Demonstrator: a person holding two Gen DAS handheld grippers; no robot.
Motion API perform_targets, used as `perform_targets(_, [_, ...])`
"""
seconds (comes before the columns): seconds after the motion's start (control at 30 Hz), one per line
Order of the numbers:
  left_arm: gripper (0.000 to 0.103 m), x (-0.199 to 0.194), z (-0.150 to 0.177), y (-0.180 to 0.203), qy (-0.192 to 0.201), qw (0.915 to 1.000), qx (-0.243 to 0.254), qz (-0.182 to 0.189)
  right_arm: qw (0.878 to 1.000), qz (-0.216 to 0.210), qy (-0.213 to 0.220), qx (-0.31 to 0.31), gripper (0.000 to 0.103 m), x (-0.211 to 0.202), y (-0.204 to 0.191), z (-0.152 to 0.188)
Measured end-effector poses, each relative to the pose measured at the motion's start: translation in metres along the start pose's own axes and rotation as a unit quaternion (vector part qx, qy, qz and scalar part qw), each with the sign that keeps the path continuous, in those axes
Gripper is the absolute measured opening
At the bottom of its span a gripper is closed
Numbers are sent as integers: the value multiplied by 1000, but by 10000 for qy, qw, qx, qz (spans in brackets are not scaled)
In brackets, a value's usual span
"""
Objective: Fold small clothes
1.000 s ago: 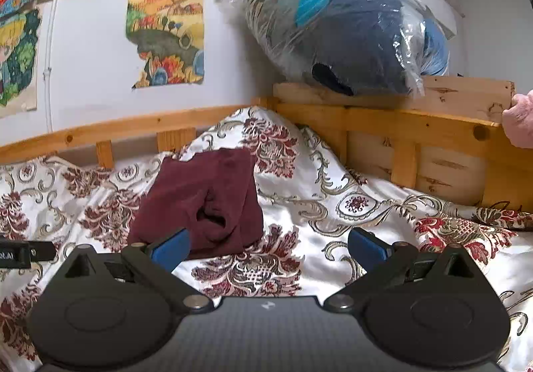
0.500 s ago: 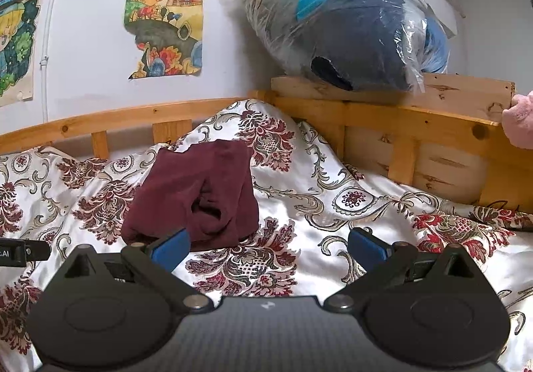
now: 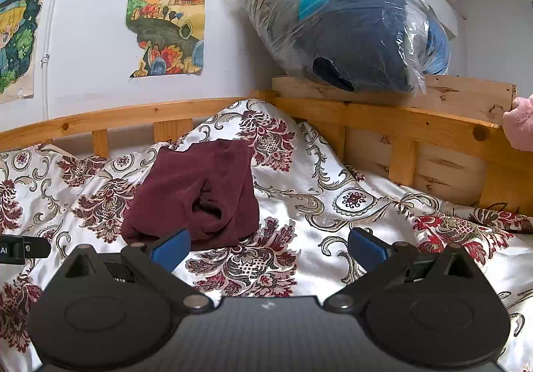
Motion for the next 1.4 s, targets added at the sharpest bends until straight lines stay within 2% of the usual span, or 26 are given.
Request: perform_targets(1.4, [102,2,2,0,-41,10000,-1,-37,10000,-22,-21,-42,103,1,-3,0])
Point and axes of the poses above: each gripper's, at about its wrist camera, not at the fingertips, and x roughly the way its jaws point, y to its right, z to its underside, the point moved 3 cm from there along x, roughly the way its jaws point, and after that the axes turned 13 degrees about -x, right-handed, at the moved point
